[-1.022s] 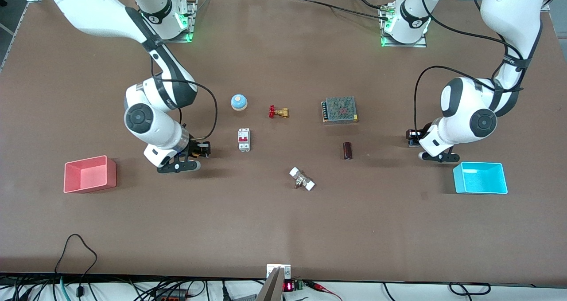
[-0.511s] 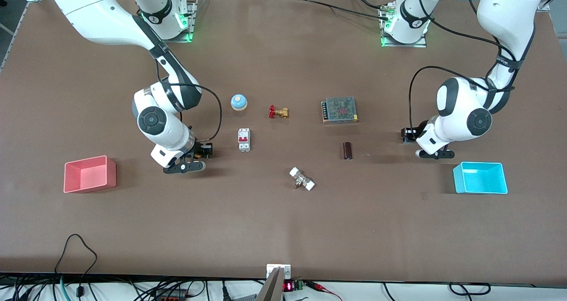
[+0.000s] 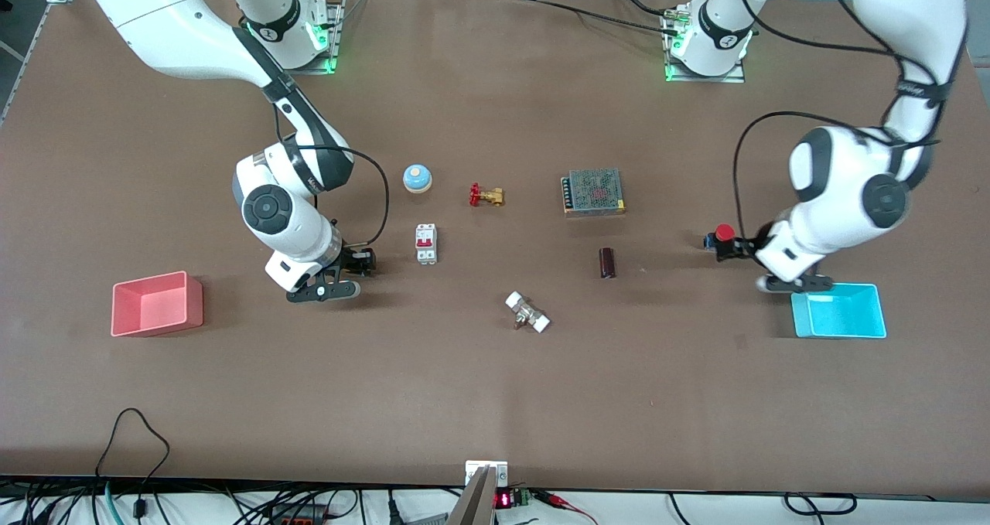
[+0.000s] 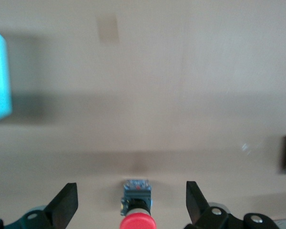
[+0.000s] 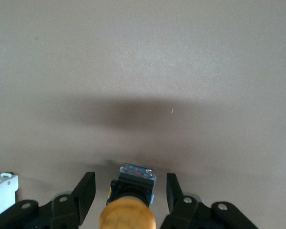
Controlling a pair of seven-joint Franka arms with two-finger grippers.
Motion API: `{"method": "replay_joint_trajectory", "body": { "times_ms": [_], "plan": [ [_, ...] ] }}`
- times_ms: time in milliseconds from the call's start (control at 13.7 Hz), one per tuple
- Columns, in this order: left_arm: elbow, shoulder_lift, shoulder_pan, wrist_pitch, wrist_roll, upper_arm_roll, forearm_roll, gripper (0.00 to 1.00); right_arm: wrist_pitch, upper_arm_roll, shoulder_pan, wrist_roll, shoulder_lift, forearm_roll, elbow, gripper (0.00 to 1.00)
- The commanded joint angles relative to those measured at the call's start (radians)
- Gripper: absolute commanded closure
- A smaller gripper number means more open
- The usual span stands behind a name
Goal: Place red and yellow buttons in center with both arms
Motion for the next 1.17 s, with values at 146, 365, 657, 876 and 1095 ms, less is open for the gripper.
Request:
{"method": "replay_joint_trajectory", "body": {
  "times_ms": [146, 365, 657, 876, 1095],
  "plan": [
    [0.256, -0.022, -0.006, -0.171, 0.005, 0.056, -0.010, 0.00, -0.093, -0.004, -0.062, -0.023, -0.153, 0.136, 0.053, 0.00],
    [0.388, -0.021, -0.081, -0.278, 0.004, 0.133, -0.005, 0.00, -0.349, -0.018, -0.116, -0.169, -0.269, 0.187, 0.144, 0.00],
    [0.520, -0.071, -0.156, -0.530, -0.054, 0.197, -0.002, 0.00, -0.681, -0.212, -0.113, -0.213, -0.430, 0.228, 0.264, 0.00],
    [0.517, -0.116, -0.190, -0.536, -0.044, 0.248, -0.011, 0.00, -0.787, -0.349, -0.027, -0.314, -0.526, 0.237, 0.268, 0.00],
    [0.511, -0.114, -0.068, -0.532, -0.045, 0.121, -0.010, 0.00, -0.807, -0.446, 0.056, -0.330, -0.549, 0.242, 0.247, 0.00]
  ]
}}
